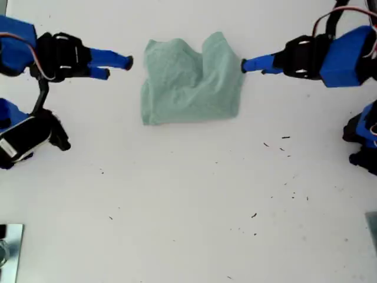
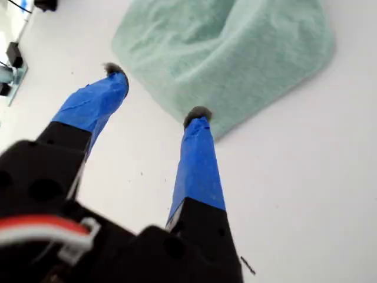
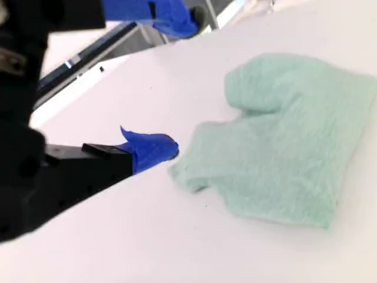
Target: Fold t shirt
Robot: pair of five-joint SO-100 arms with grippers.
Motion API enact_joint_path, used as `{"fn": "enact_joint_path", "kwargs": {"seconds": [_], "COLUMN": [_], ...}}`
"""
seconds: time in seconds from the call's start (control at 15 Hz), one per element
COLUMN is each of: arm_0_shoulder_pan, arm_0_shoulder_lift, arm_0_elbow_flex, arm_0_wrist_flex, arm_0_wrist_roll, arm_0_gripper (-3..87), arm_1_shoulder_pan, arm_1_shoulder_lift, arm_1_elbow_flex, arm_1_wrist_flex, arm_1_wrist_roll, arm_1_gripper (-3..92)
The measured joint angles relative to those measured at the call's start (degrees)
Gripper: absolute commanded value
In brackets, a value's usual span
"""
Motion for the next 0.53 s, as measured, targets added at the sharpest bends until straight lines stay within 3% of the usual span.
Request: {"fn": "enact_joint_path", "kwargs": {"seconds": [0.2, 0.33, 0.53], "arm_0_shoulder_pan": [4.7, 13.0, 22.4], "arm_0_shoulder_lift": [28.0, 46.7, 57.6], "arm_0_elbow_flex": [21.4, 36.2, 49.7], "arm_0_wrist_flex": [-1.4, -0.4, 0.4], "arm_0_wrist_roll": [-6.0, -13.6, -22.9], "arm_0_gripper": [15.3, 9.2, 12.3], "arm_1_shoulder_pan": [-4.3, -5.9, -9.8], "arm_1_shoulder_lift": [15.7, 31.7, 46.8], "arm_1_elbow_flex": [15.5, 28.7, 43.3], "arm_1_wrist_flex": [2.7, 9.6, 17.8], "arm_1_wrist_roll": [3.6, 7.3, 12.3], "arm_1_gripper": [20.4, 10.4, 9.6]}}
